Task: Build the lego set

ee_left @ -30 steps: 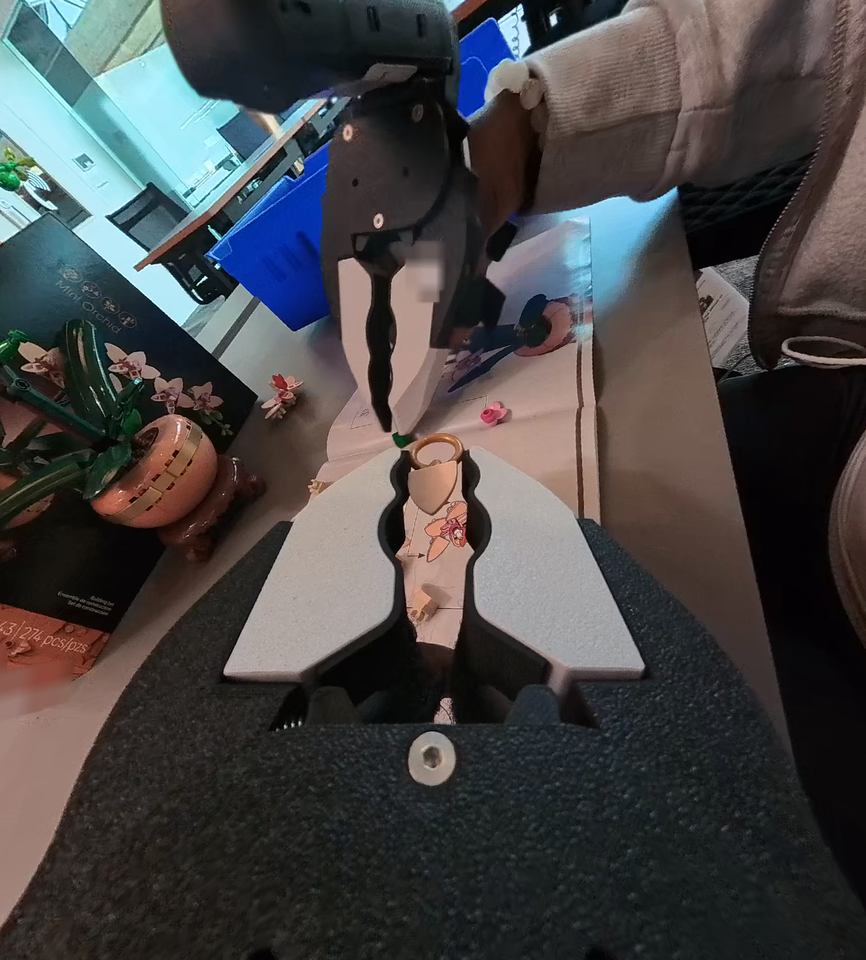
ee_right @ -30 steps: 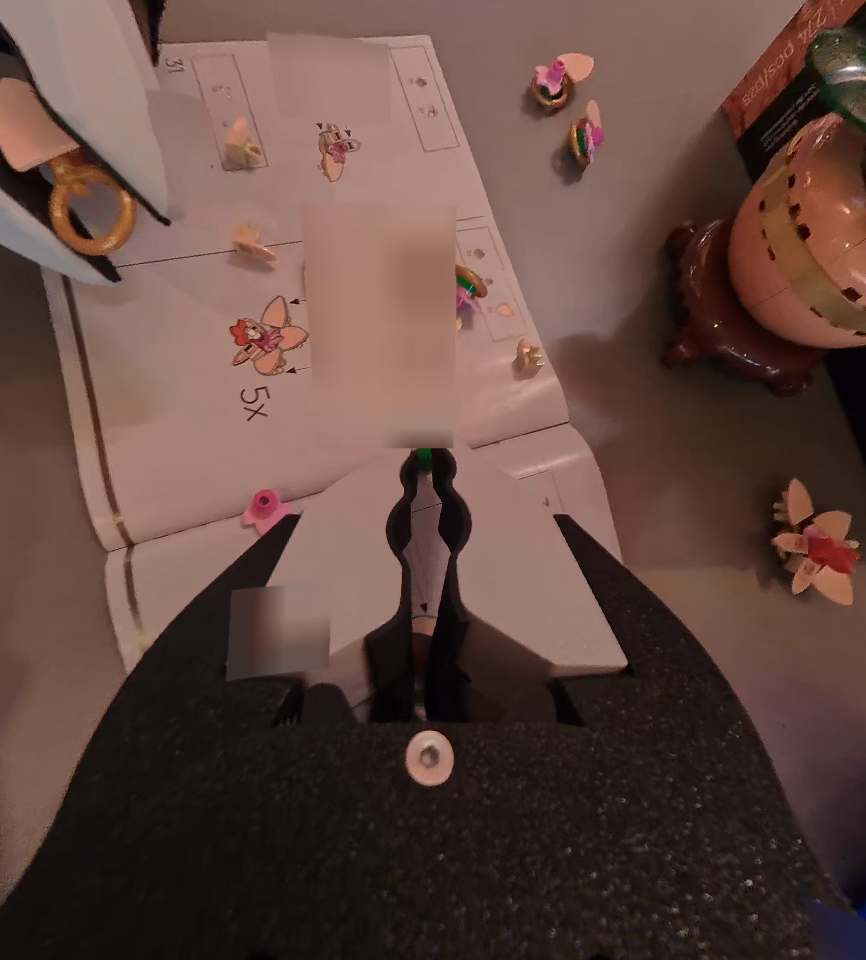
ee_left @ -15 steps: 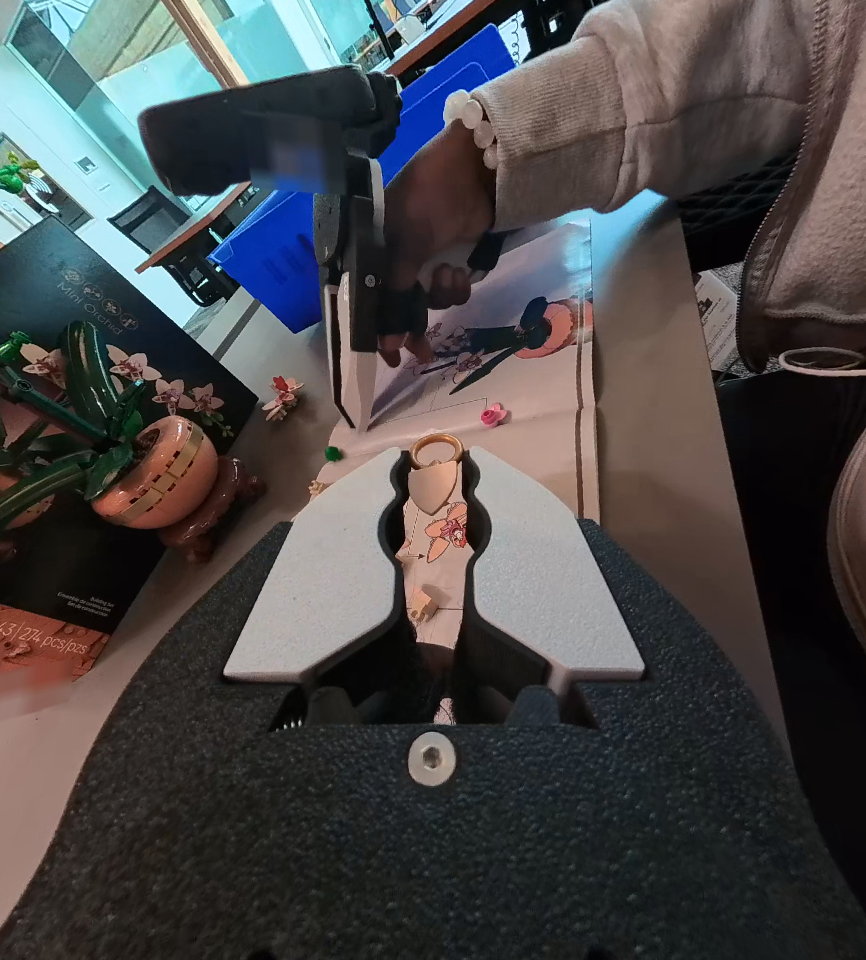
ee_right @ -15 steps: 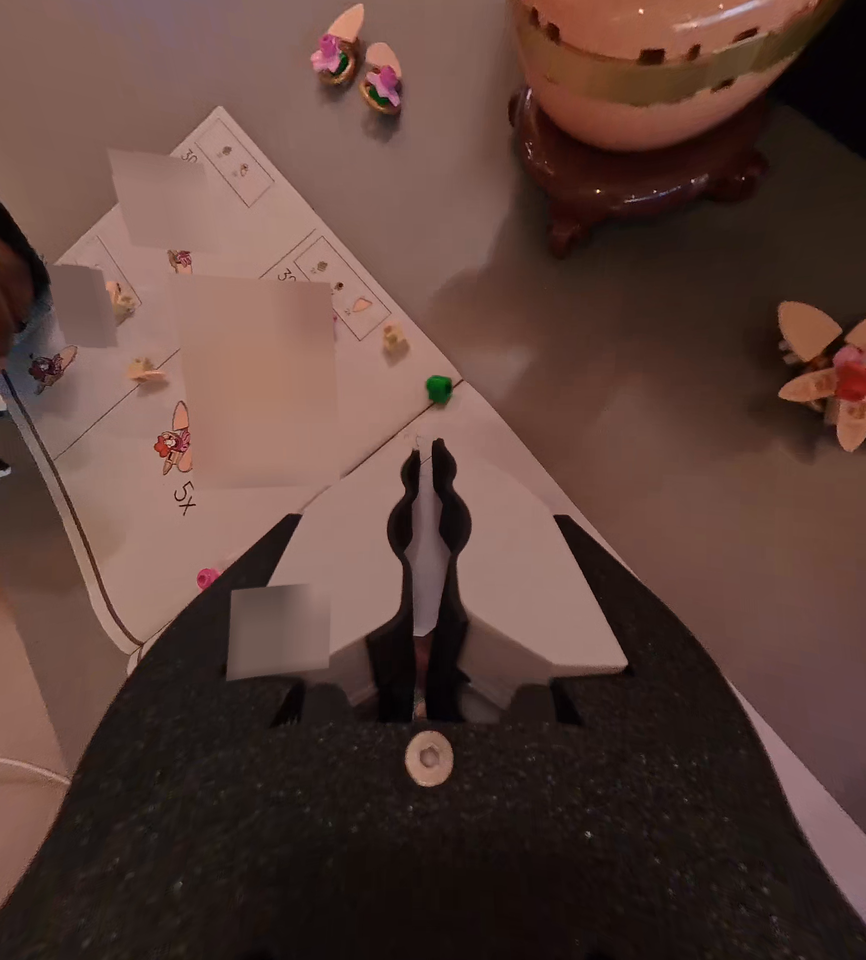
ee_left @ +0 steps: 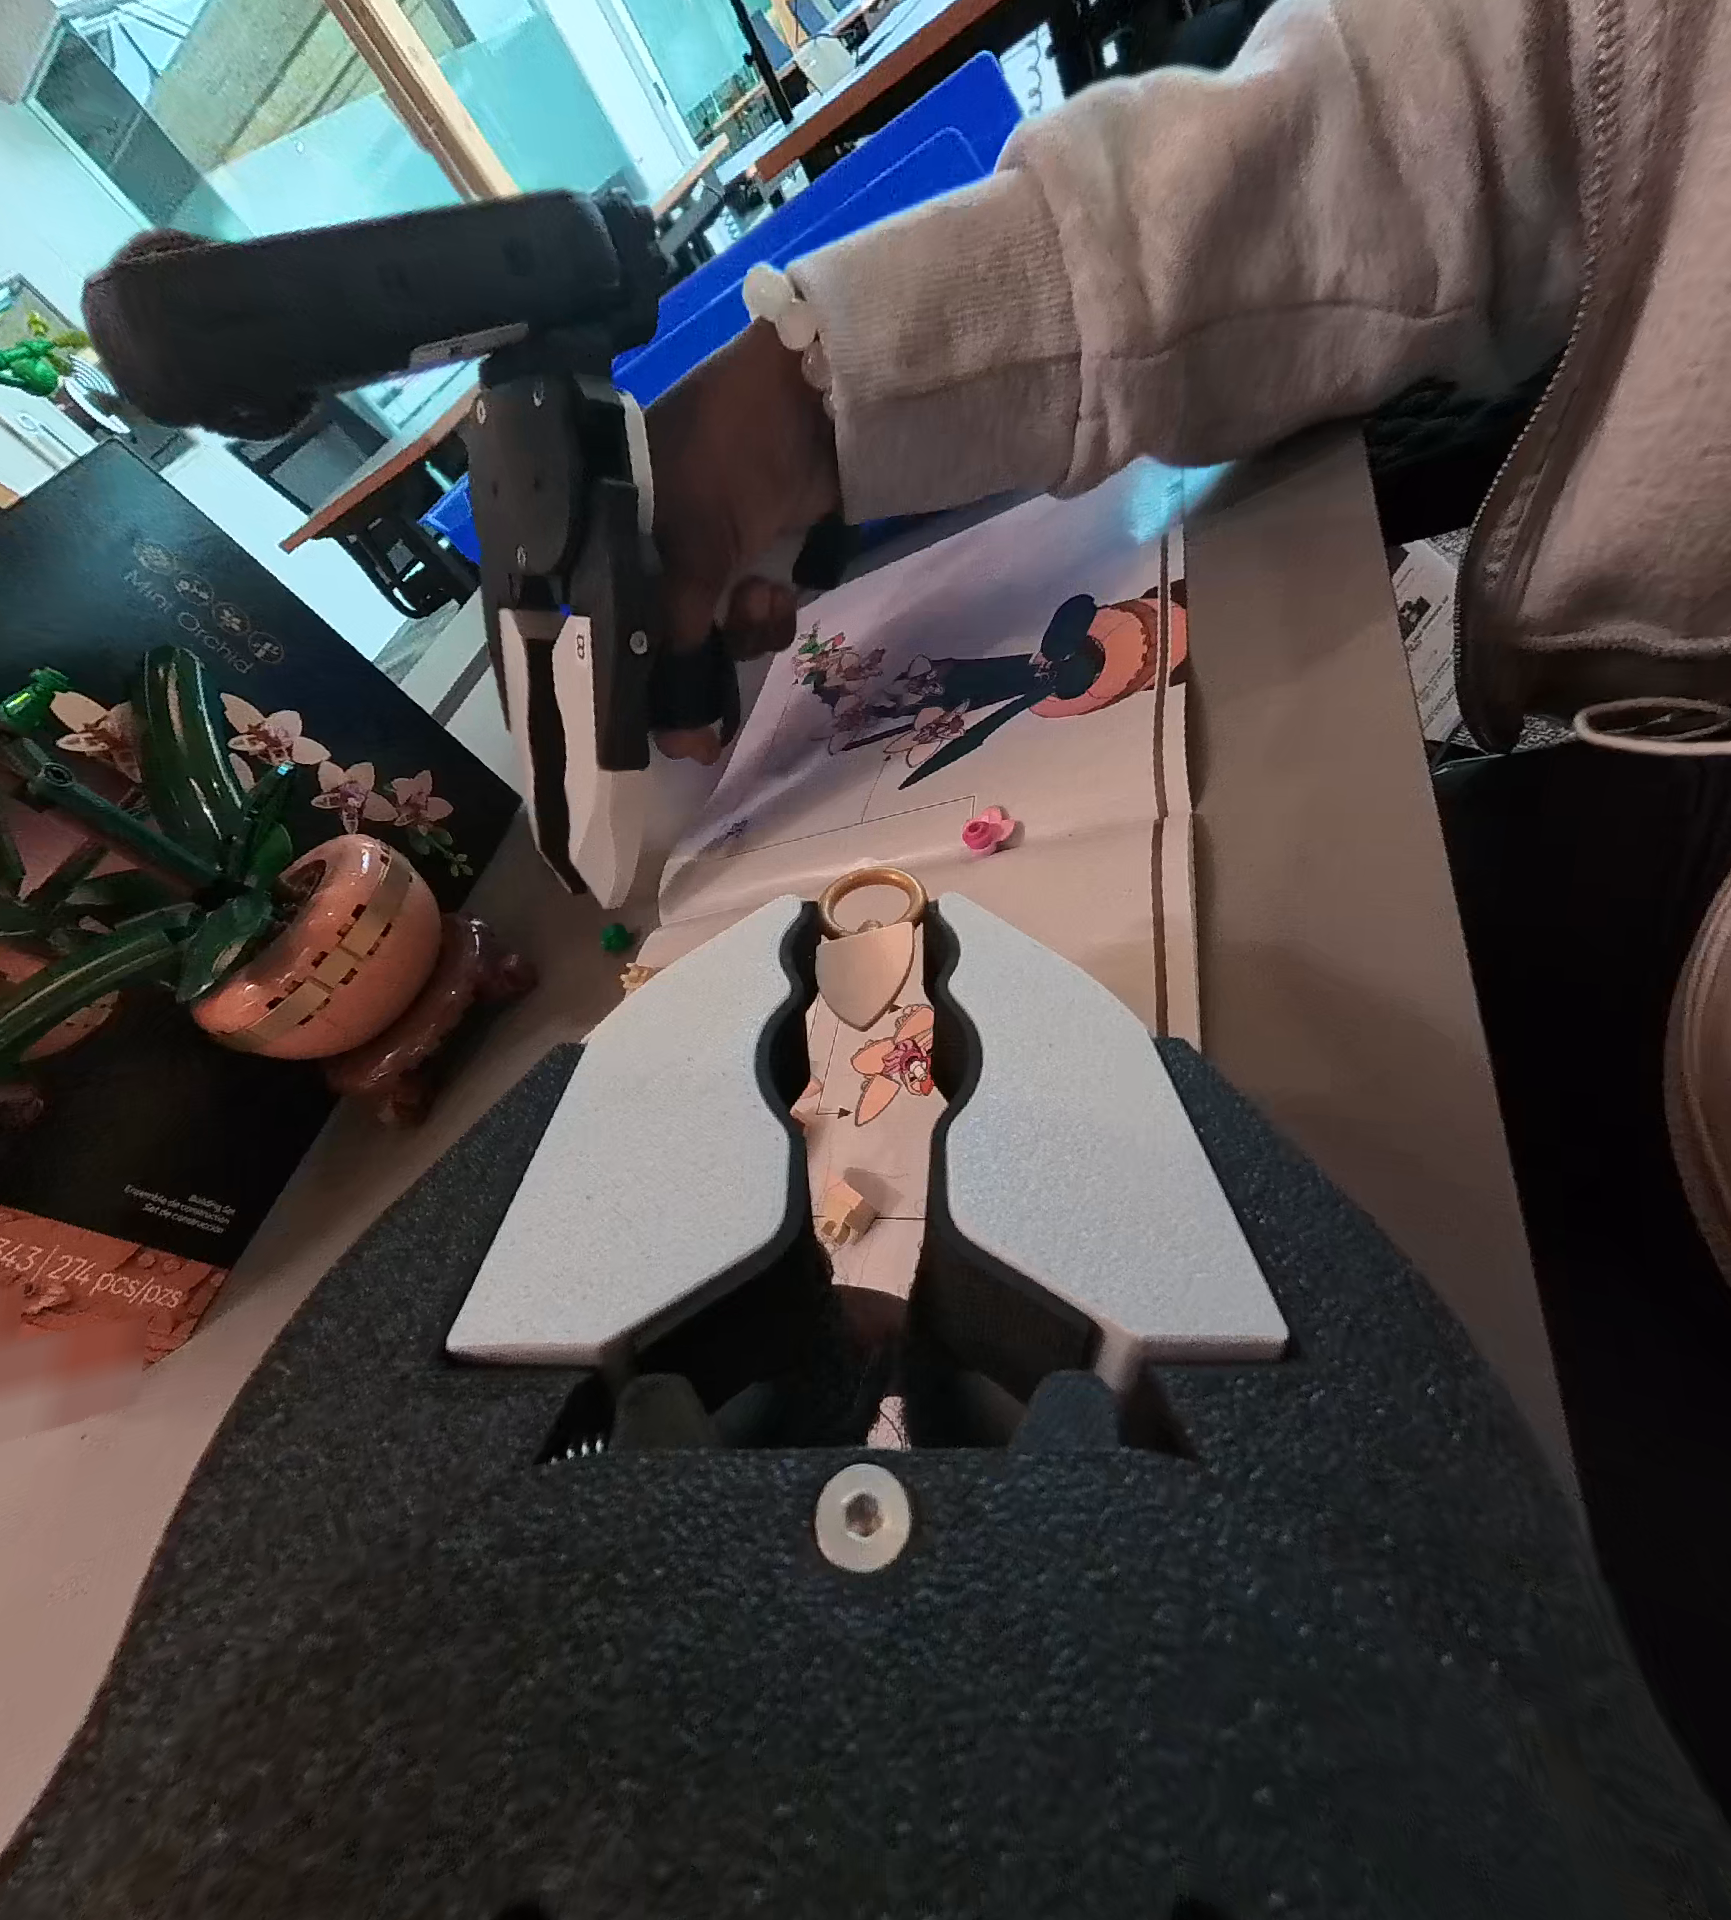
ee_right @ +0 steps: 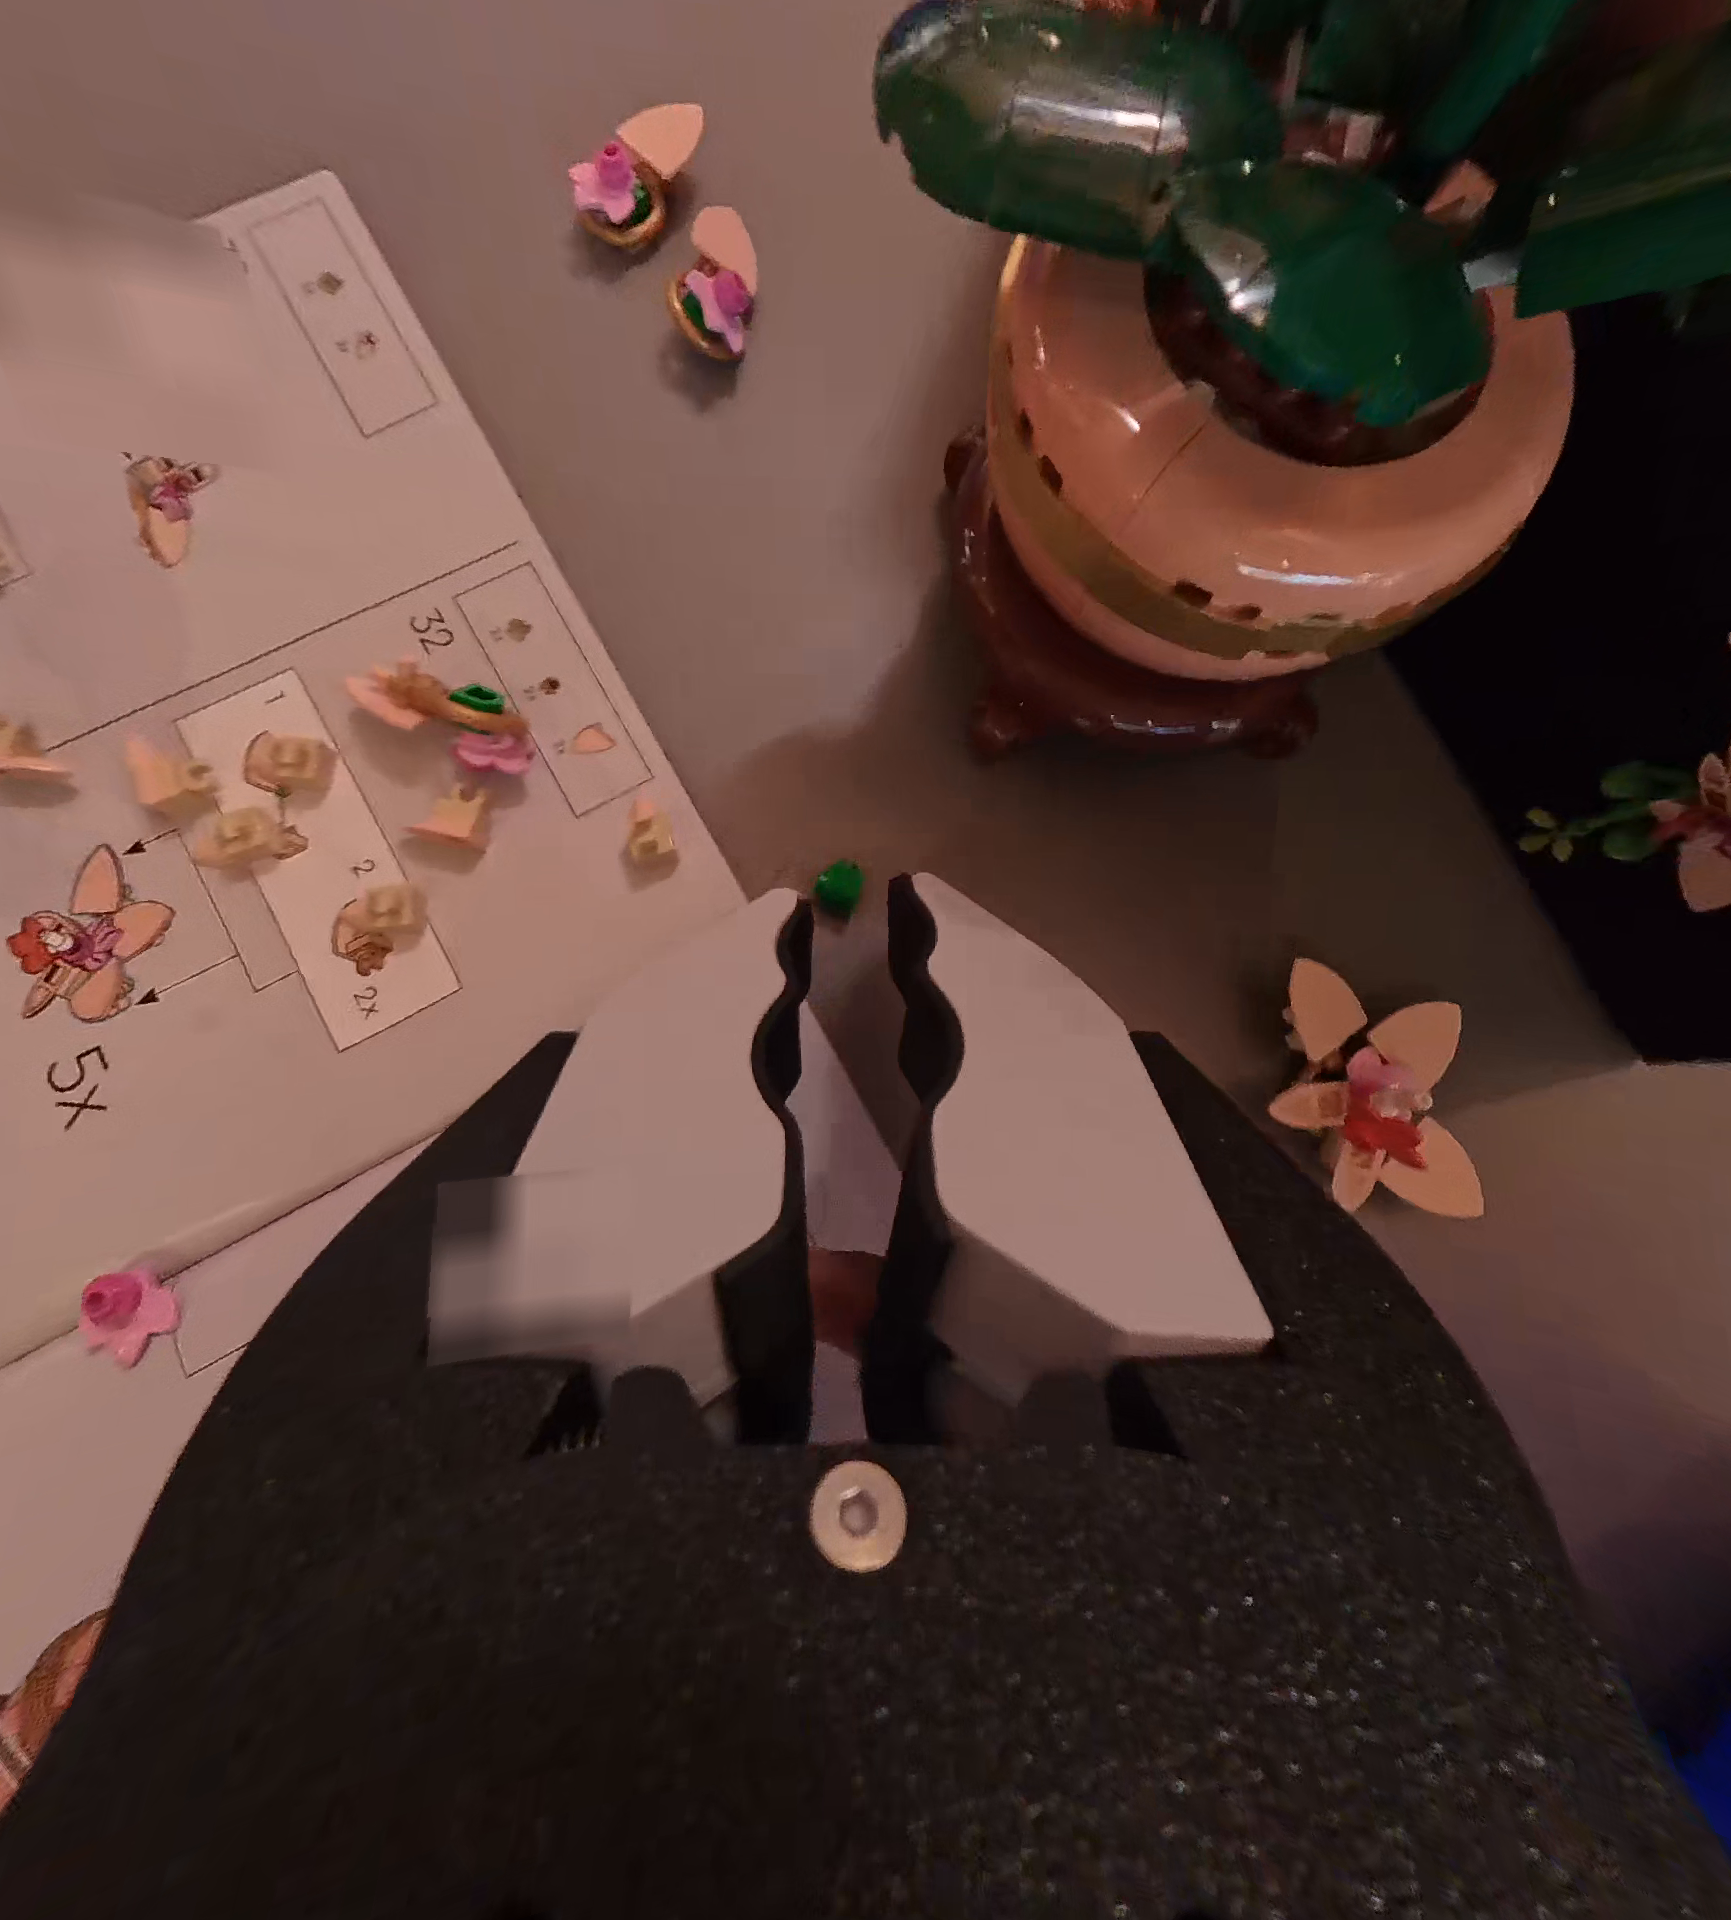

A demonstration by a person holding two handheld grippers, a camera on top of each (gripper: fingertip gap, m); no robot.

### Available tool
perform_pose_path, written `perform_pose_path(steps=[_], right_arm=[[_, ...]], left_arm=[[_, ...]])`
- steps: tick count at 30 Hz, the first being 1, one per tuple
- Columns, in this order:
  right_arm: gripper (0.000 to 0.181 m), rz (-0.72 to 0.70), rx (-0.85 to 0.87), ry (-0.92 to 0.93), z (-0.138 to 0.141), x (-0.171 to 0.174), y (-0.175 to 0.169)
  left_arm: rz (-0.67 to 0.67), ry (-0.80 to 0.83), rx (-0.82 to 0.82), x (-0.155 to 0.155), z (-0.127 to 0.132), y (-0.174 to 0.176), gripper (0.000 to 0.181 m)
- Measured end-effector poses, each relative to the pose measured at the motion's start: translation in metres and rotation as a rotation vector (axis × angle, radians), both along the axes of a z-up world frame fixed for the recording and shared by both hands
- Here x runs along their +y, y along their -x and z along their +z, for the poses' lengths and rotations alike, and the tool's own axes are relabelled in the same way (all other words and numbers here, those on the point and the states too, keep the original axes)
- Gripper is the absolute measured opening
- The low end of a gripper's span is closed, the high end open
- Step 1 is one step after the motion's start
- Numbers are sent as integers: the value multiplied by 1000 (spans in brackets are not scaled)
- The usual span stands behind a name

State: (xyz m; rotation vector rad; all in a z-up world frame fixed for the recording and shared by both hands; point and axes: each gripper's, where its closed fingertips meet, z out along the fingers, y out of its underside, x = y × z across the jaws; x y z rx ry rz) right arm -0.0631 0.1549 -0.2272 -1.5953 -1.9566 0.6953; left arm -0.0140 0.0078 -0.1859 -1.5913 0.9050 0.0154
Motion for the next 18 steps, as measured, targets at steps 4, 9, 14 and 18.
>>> perform_pose_path(steps=[4, 9, 14, 18], right_arm=[[13, 35, 4, -13, -1, -2, 5], [12, -2, -48, -19, -16, 0, 8], [9, 52, 8, 202, 2, -25, 4], [10, 258, -113, 489, 15, -81, -35]], left_arm=[[-2, -2, 2, 0, 0, 0, 18], [-3, -6, 11, -1, -1, -1, 18], [-2, -11, 2, -1, 1, 0, 18], [-6, -11, 0, -1, 1, 0, 19]])
